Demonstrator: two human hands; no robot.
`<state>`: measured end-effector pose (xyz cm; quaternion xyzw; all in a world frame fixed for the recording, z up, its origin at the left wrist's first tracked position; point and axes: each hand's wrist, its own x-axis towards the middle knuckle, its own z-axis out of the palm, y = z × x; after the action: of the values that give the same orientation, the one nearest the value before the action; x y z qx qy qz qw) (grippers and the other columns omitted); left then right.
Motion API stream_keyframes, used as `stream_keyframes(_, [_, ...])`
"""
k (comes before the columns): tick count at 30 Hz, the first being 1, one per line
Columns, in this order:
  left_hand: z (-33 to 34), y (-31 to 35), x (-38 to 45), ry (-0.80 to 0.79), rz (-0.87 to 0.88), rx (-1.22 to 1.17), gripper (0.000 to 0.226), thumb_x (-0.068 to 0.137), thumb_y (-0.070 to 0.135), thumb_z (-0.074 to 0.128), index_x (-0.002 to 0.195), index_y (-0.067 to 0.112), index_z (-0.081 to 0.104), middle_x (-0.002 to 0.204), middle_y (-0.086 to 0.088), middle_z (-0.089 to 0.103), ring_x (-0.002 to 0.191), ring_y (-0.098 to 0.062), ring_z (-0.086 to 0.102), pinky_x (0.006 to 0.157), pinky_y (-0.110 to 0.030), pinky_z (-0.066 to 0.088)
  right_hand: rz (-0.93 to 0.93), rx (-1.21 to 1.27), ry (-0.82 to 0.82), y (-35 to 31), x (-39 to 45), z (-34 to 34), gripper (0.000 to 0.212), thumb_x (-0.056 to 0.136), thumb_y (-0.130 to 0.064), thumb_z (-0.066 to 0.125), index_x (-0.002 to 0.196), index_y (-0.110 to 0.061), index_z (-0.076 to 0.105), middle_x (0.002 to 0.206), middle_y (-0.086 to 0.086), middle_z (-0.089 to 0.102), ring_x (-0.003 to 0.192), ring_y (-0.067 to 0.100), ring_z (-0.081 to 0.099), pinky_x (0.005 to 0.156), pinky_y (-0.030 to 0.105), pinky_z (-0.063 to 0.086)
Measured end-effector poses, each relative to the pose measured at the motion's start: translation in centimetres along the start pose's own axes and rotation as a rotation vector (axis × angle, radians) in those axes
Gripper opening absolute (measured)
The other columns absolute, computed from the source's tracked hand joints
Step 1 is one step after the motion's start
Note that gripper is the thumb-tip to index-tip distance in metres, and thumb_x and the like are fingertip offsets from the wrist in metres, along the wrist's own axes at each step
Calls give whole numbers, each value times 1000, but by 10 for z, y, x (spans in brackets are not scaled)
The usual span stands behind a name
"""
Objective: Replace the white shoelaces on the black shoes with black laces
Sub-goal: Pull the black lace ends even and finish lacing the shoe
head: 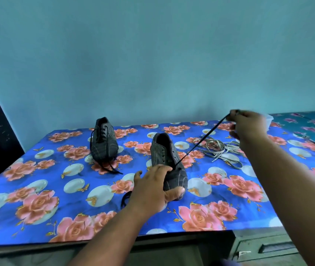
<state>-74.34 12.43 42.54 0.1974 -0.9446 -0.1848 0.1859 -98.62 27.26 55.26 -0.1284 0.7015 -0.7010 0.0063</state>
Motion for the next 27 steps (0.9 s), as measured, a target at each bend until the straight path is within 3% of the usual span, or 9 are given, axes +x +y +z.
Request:
stream_keyframes(1, [-1,0,1,-5,-2,0,77,85,78,49,147,33,39,150,16,40,135,-6,43,121,-49,11,41,-132,-73,12,0,0,6,91,-13,69,96,-12,65,91,14,67,62,23,53,58,41,49])
stream_keyframes(4, [-2,-1,1,-16,-14,9,83,82,83,47,147,33,38,149,14,43,133,-9,46,118,-52,17,-12,-850,-416,51,-21,15,85,87,-27,77,155,-15,27,125,24,59,106,36,60,83,48,50])
stream_keyframes(5, [-2,-1,2,-17,-12,11,83,82,82,48,148,33,37,150,13,43,134,-10,46,117,-53,18,-115,-980,-495,59,-37,23,94,88,-35,76,160,-20,16,142,23,49,125,38,52,98,47,48])
stream_keyframes(9, [-1,-1,2,-12,-14,-24,94,78,83,48,153,34,22,154,13,42,139,-11,43,117,-57,20,-460,-1076,-612,75,-87,48,47,97,-57,53,142,-42,50,139,-1,52,136,27,40,108,49,40])
stream_keyframes(15, [-1,-2,4,-32,-58,-51,106,69,89,43,155,34,13,153,12,45,139,-14,46,117,-58,20,-640,-976,-516,67,-87,48,8,98,-36,59,94,-35,66,98,-11,67,104,21,55,84,39,46])
stream_keyframes(19, [-2,-1,3,-62,-60,-77,105,80,77,59,158,30,6,157,11,41,142,-13,41,118,-57,18,-464,-491,-302,43,-70,35,13,97,-21,60,87,-28,63,82,-7,62,71,17,60,59,25,44])
stream_keyframes(22, [-3,0,4,-67,-72,-68,108,81,76,60,159,30,2,159,8,39,144,-15,39,120,-56,15,-355,-294,-6,26,-47,15,9,100,-27,58,97,-21,65,90,2,66,78,23,57,60,29,34])
stream_keyframes(25, [-7,1,2,-83,-76,-102,110,76,79,62,158,34,5,157,11,42,142,-14,42,120,-55,17,-302,-509,6,33,-34,4,12,97,-36,60,98,-25,66,101,3,68,95,31,61,69,33,42])
stream_keyframes(27, [-15,-4,0,-77,-77,-388,101,74,72,70,155,38,19,149,15,51,136,-8,48,119,-49,30,-260,-793,-144,43,-43,6,22,95,-43,61,112,-31,67,121,6,64,116,35,54,92,45,46])
